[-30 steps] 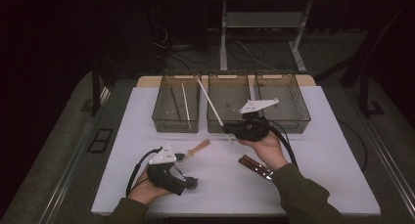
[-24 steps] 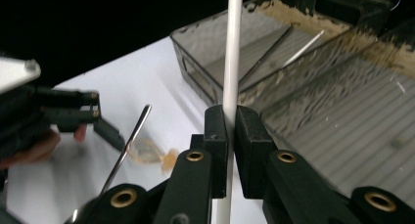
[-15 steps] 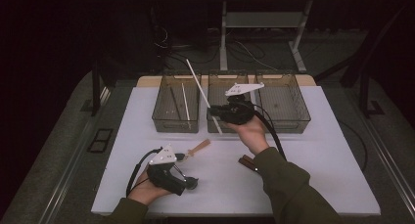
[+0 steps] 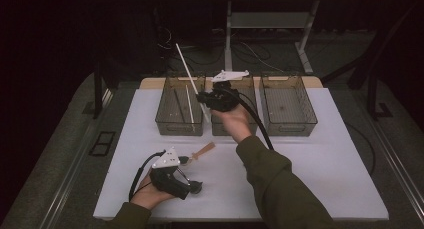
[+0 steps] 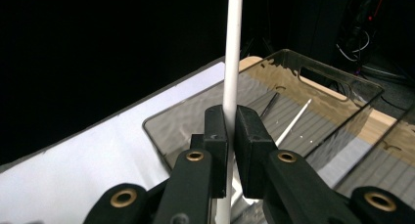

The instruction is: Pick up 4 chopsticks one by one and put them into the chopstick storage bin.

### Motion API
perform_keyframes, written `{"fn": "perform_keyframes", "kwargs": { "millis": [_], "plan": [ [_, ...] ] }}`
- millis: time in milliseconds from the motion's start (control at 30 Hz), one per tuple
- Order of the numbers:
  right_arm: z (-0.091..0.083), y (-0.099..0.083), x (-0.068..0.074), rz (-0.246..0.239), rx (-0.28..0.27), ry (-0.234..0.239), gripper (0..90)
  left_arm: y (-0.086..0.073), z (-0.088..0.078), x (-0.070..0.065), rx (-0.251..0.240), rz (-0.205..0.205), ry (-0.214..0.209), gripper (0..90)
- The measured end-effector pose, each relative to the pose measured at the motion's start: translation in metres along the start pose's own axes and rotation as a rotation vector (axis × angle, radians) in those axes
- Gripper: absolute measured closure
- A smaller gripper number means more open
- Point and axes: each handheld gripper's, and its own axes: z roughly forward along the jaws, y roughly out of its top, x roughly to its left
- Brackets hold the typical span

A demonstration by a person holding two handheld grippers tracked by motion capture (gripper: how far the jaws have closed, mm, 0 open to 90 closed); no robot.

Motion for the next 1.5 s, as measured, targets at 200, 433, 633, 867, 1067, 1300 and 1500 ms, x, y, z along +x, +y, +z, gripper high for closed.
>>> {"fn": "perform_keyframes", "kwargs": {
  "millis": [200, 433, 633, 867, 1067, 1300, 1500],
  "plan": [
    [0.023, 0.003, 0.004, -0.004, 0.000, -0.006, 84.2, 0.000, -0.001, 0.000, -0.006, -0.003, 0.002, 0.4],
    [0.045, -0.004, 0.004, 0.006, 0.011, -0.030, 84.2, 0.000, -0.001, 0.000, -0.009, -0.004, -0.004, 0.4],
    [0.062, -0.018, 0.000, 0.014, 0.067, -0.054, 84.1, 0.000, -0.001, 0.000, -0.009, -0.002, -0.006, 0.4],
    [0.073, -0.029, 0.000, 0.031, 0.116, -0.078, 84.1, 0.001, -0.001, 0.000, -0.007, 0.001, -0.006, 0.5],
    [0.079, -0.036, 0.000, 0.028, 0.158, -0.098, 83.5, 0.001, 0.000, 0.000, -0.007, 0.001, -0.007, 0.5],
    [0.073, -0.031, 0.002, 0.017, 0.151, -0.086, 68.3, 0.001, -0.001, 0.000, -0.008, -0.001, -0.007, 0.5],
    [0.052, -0.025, 0.000, 0.018, 0.153, -0.063, 53.5, 0.001, -0.001, 0.000, -0.006, 0.002, -0.005, 0.6]
  ]
}}
